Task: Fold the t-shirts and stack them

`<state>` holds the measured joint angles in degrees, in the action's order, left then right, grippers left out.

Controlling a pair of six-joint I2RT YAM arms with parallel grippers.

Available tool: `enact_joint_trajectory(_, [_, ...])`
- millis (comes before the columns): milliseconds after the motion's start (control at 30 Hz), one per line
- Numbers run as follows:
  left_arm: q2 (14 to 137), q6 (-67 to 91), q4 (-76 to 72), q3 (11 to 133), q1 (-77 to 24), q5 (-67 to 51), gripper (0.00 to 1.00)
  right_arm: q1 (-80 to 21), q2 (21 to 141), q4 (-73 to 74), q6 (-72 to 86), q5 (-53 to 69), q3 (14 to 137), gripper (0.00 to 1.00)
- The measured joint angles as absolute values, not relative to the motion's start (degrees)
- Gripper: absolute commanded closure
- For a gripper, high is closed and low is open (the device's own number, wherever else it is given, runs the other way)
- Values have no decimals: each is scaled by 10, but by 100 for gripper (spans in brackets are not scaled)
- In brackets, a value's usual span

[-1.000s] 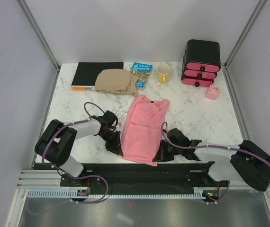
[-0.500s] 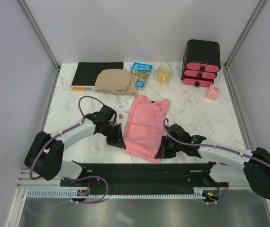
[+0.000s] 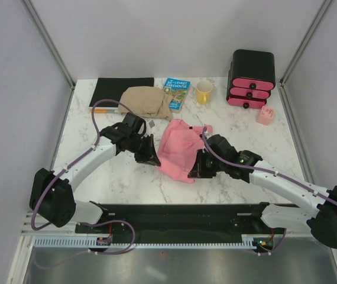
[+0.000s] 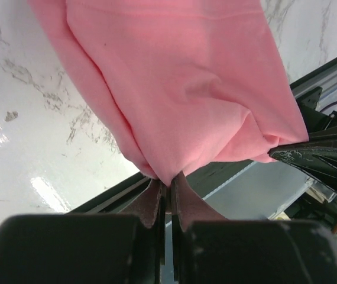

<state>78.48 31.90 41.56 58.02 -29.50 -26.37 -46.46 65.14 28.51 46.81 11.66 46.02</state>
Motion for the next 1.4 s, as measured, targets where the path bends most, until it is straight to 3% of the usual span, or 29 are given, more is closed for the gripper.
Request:
enact_joint_trajectory(533, [955,282,439,806,-293,-178,98,-311,719,317,376,52,560,100])
enact_joint_trajectory(867, [1094,259,444,959,-288,-156,98,-271,814,290,331,47,613,100])
enact_joint_trajectory(1400, [1235,233,454,1086,-278,-144,98,-229,952,230,295,47,659,97])
